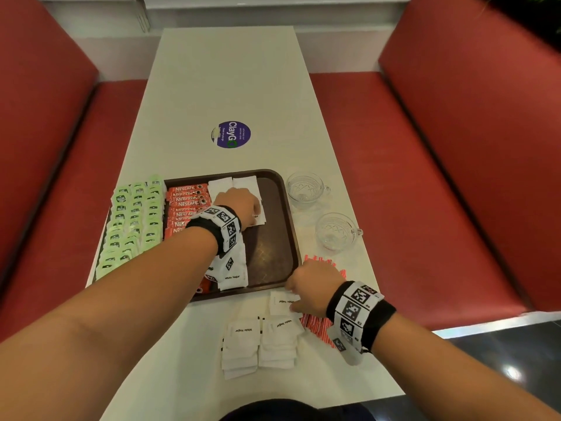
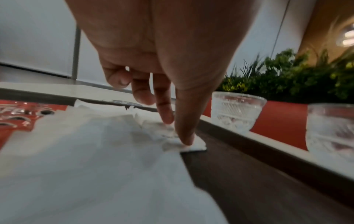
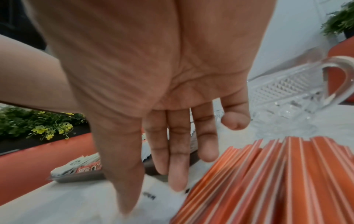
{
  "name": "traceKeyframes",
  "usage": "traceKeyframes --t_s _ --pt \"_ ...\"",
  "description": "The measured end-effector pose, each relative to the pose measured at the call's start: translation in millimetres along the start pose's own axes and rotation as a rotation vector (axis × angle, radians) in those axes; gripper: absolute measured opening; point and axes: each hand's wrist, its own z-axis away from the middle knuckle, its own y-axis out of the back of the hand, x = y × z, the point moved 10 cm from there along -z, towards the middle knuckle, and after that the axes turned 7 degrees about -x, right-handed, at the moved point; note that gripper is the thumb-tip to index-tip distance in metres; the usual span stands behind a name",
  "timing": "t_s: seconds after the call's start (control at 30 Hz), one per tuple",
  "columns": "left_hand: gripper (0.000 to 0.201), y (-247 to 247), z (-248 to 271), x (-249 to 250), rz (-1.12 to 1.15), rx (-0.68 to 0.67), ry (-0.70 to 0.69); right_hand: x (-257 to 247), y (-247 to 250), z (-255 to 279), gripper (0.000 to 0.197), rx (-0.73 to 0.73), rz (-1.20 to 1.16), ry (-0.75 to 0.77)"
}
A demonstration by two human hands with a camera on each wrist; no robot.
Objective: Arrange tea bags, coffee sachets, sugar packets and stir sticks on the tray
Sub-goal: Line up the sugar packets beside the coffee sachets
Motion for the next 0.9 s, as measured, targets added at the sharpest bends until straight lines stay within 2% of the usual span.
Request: traceKeyframes --t_s 0.1,0.23,0.37,0.5,0.63,0.77,0.83,0.9 --pt "0.022 -3 8 5 -0.041 -0.028 0.006 -3 -5 0 0.032 -0.036 0.048 -0.009" --pt "0.031 6 34 16 0.024 0.021 -0.036 -6 -9 0 0.038 -0.041 0.076 -0.014" --pt "0.019 7 88 36 0.118 0.108 -0.143 -9 -10 2 0.038 -0.015 0.022 -0.003" --pt "0.015 -23 133 59 0.11 0.05 -0.254 -7 -10 7 0.026 -0.006 -0.056 -0.008" --pt "0.025 -58 152 66 0.05 -0.037 -0.307 -5 -8 12 0.011 0.029 -0.16 0.006" --pt "0.039 -80 159 76 0.018 -0.125 -0.344 5 -2 25 0.01 0.11 -0.345 -0.017" --pt "0.039 -86 160 85 -0.016 -0.138 -0.345 15 2 33 0.011 0.16 -0.451 -0.044" --pt "0.037 -89 159 92 -0.036 -0.132 -0.336 23 1 39 0.02 0.18 -0.52 -0.061"
